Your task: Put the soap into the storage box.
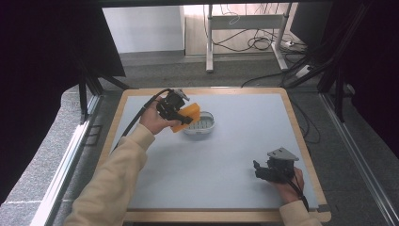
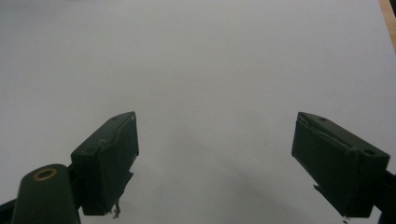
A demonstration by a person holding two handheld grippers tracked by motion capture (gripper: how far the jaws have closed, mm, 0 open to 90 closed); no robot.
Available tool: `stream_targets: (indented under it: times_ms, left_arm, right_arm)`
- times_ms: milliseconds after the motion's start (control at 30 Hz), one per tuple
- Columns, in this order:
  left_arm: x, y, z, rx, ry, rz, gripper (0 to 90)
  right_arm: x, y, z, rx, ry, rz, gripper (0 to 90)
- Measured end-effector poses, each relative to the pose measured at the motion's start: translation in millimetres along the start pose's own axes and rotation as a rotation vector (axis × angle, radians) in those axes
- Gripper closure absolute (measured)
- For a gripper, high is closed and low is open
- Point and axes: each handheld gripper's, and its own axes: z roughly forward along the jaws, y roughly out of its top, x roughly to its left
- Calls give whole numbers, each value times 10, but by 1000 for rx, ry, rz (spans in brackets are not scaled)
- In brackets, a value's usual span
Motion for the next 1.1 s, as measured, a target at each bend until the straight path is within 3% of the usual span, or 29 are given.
stream_targets:
  times_ms: [233,400,600,1100]
  left_arm:
    - [-5,77,12,2,7,15,618]
    - [-4,110,57,5,-11,18,618]
    - [1,174,114,21,-12,57,618]
    - [143,191,381,42,-52,87,618]
  right_arm:
    - [0,1,0,0,1,1,152]
    - [1,0,4,2,2,-1,152]
    - [6,0,5,0,3,-2,153]
    - [0,-4,9,4,10,4,152]
